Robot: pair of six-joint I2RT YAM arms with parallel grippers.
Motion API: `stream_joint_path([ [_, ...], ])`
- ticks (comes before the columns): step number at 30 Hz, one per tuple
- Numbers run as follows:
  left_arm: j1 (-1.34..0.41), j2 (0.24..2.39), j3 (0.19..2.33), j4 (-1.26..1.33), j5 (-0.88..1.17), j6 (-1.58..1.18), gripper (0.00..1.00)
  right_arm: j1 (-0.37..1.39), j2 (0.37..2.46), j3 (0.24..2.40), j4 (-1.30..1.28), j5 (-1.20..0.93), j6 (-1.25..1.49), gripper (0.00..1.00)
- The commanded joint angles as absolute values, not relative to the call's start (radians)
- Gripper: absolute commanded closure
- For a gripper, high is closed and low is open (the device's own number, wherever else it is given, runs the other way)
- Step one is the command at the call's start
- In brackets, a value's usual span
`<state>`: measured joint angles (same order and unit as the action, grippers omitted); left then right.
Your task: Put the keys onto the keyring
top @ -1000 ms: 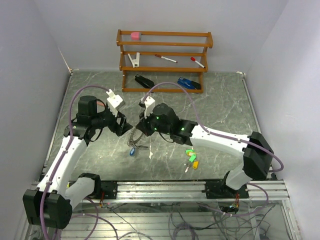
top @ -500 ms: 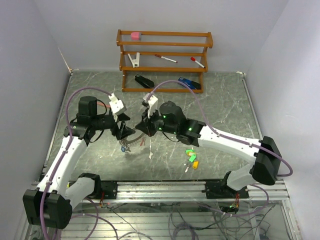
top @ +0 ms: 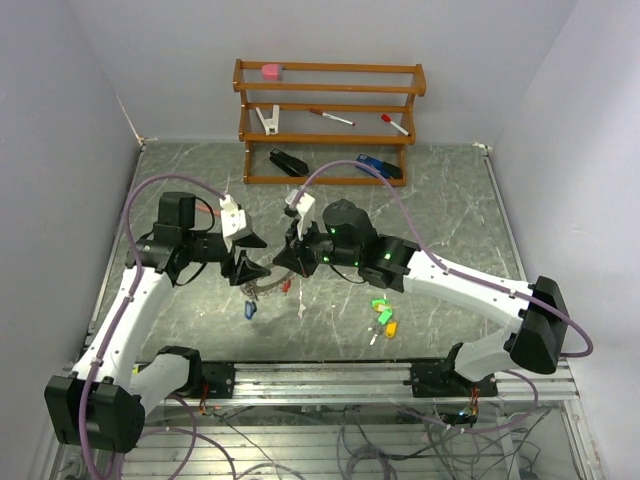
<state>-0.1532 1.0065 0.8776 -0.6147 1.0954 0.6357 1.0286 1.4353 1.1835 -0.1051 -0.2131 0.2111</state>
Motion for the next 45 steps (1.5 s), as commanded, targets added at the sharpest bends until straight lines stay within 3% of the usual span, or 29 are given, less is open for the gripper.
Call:
stream_joint_path([
  [1,-0.146,1.013,0.953,-0.76,1.164,0.812,0.23,1.03,1.405,1.234,-0.132,-0.246,0.18,1.0],
  [13,-0.146,1.051,0.979,-0.868,1.246,0.953,0.24,1.03,1.387,1.256,-0.189,-0.288,0.172,1.0],
  [30,-0.146,1.088,1.009,-0.837,1.309,0.924,0.32,1.03,1.41,1.277,-0.193,-0.318,0.178,1.0],
  [41,-0.146,1.129,1.093,-0.974,1.318,1.03,0.33,1.03,1.383,1.265,-0.186,-0.31,0.173,1.0],
  [45,-0.146,1.139,1.086,-1.0,1.359,1.068,0.4,1.032,1.375,1.258,-0.177,-0.31,0.178,1.0],
])
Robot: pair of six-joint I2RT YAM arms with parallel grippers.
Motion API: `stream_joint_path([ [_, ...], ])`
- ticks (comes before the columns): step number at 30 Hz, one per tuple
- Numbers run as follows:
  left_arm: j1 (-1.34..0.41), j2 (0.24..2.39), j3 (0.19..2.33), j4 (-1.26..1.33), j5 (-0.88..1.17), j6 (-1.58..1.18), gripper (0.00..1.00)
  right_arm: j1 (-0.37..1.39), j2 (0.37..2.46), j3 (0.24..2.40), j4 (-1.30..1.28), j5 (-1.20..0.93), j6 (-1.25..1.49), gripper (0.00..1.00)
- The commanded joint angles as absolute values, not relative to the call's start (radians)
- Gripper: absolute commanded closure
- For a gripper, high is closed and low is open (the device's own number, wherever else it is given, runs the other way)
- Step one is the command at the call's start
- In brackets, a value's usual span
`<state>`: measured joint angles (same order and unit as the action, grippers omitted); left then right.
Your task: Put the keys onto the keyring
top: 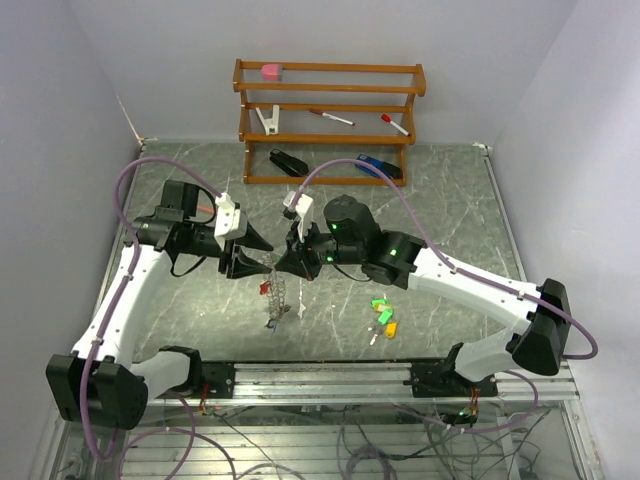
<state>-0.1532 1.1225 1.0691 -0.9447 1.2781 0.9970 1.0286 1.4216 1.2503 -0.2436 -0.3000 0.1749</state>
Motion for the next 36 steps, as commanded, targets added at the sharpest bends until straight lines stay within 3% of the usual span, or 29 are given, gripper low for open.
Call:
stream_joint_path([
  [1,-0.146,1.144,1.087,-1.02,1.364,1.097,0.41,1.031,1.374,1.258,-0.176,-0.309,0.178,1.0],
  [6,-0.146,1.201,1.121,-1.202,1.372,1.293,0.48,1.032,1.367,1.261,-0.171,-0.302,0.176,1.0],
  [11,-0.146,1.298,1.177,-1.471,1.412,1.604,0.49,1.032,1.368,1.262,-0.163,-0.311,0.18,1.0],
  [28,-0.146,1.307,1.182,-1.493,1.449,1.612,0.51,1.031,1.374,1.253,-0.15,-0.317,0.192,1.0],
  [36,-0.146,1.31,1.181,-1.494,1.459,1.628,0.58,1.037,1.362,1.251,-0.139,-0.312,0.199,1.0],
])
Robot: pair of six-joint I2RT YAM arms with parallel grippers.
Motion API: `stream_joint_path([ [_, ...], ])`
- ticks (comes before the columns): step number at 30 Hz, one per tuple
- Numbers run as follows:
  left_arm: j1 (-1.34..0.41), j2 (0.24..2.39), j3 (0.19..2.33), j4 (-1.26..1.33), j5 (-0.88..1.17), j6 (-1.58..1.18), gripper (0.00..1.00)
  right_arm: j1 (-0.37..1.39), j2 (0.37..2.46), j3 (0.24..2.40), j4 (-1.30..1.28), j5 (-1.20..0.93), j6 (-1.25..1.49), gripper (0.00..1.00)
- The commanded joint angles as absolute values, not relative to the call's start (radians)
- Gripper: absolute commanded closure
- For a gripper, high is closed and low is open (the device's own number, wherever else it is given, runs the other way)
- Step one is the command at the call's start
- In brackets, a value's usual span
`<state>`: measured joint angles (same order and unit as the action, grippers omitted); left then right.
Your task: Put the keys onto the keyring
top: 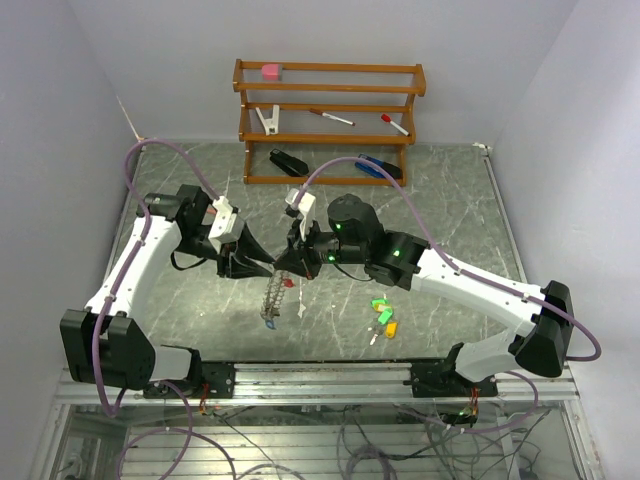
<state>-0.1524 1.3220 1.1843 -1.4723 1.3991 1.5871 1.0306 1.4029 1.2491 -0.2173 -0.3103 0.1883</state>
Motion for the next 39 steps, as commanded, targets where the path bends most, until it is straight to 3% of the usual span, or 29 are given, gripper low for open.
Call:
stream_joint_path([
  [1,-0.146,1.312,1.179,-1.494,1.457,1.631,0.6,1.039,1.361,1.251,-0.137,-0.313,0.2,1.0],
  [5,-0.146,1.318,1.174,-1.494,1.455,1.636,0.72,1.042,1.359,1.252,-0.135,-0.315,0.202,1.0],
  [12,-0.146,1.312,1.173,-1.494,1.456,1.638,0.78,1.048,1.362,1.262,-0.14,-0.316,0.198,1.0],
  [14,-0.146,1.313,1.175,-1.493,1.455,1.637,0.91,1.049,1.359,1.261,-0.142,-0.315,0.198,1.0],
  [15,-0.146,1.313,1.176,-1.494,1.453,1.636,0.93,1.048,1.358,1.26,-0.146,-0.315,0.198,1.0],
  [39,-0.146,1.313,1.221,-1.494,1.411,1.603,0.93,1.051,1.299,1.193,-0.159,-0.288,0.213,1.0],
])
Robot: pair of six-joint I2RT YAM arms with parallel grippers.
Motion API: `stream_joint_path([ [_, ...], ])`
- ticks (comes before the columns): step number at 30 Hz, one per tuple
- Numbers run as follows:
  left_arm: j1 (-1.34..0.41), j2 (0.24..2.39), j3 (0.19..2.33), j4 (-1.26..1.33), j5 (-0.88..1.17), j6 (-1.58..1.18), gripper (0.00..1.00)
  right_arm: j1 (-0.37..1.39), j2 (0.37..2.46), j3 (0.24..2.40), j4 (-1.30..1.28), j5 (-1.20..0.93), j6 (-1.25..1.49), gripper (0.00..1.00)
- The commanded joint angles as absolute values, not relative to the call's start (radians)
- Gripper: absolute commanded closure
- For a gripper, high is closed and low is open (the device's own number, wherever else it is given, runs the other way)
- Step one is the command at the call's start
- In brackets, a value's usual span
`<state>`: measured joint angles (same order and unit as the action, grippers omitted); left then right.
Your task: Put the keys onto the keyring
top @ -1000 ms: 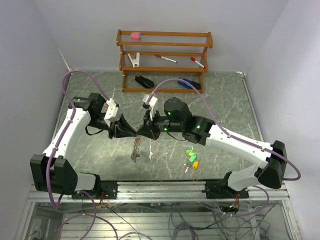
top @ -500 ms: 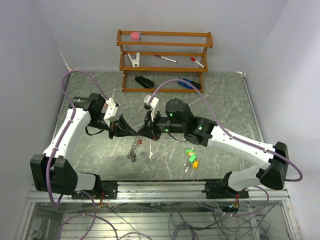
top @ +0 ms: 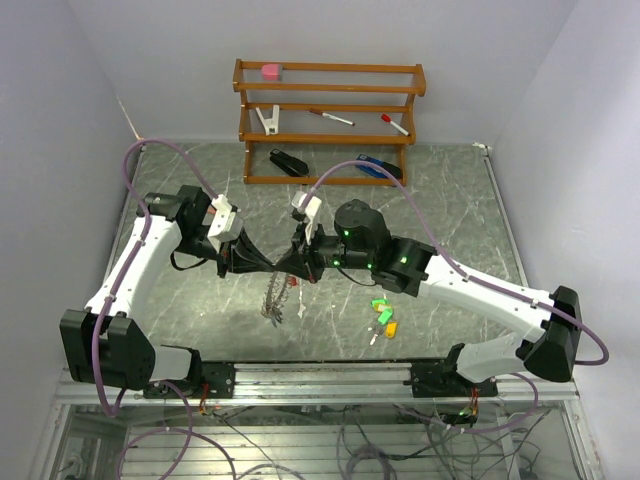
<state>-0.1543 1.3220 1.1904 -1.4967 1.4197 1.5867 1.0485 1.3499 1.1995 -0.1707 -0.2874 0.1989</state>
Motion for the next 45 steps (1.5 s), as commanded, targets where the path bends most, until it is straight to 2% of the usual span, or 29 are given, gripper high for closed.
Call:
stream_joint_path([
  [1,-0.146,1.313,1.222,-1.494,1.411,1.604,0.93,1.05,1.296,1.192,-0.161,-0.286,0.214,1.0],
  [15,-0.146,1.337,1.266,-1.477,1.371,1.524,0.93,1.05,1.271,1.179,-0.177,-0.262,0.224,1.0],
  [20,-0.146,1.327,1.274,-1.472,1.355,1.491,0.93,1.049,1.27,1.19,-0.175,-0.265,0.227,0.96],
  [25,-0.146,1.272,1.239,-1.34,1.359,1.357,0.93,1.05,1.245,1.211,-0.165,-0.241,0.234,0.81],
  [30,-0.146,1.191,1.181,-1.171,1.365,1.185,0.93,1.05,1.164,1.222,-0.209,-0.091,0.179,0.59],
  [31,-0.145,1.175,1.169,-1.141,1.374,1.16,0.93,1.05,1.14,1.212,-0.209,-0.06,0.167,0.24],
  [32,-0.146,1.159,1.154,-1.104,1.387,1.129,0.93,1.05,1.115,1.199,-0.201,-0.036,0.16,0.03],
  [33,-0.145,1.144,1.141,-1.076,1.399,1.102,0.93,1.05,1.092,1.181,-0.194,-0.016,0.163,0.0],
  [38,-0.146,1.116,1.121,-1.082,1.456,1.112,0.93,1.048,1.041,1.143,-0.239,0.035,0.187,0.0],
  [45,-0.134,1.189,1.178,-1.483,1.583,1.556,0.93,1.047,1.046,1.196,-0.397,0.17,0.213,0.01],
])
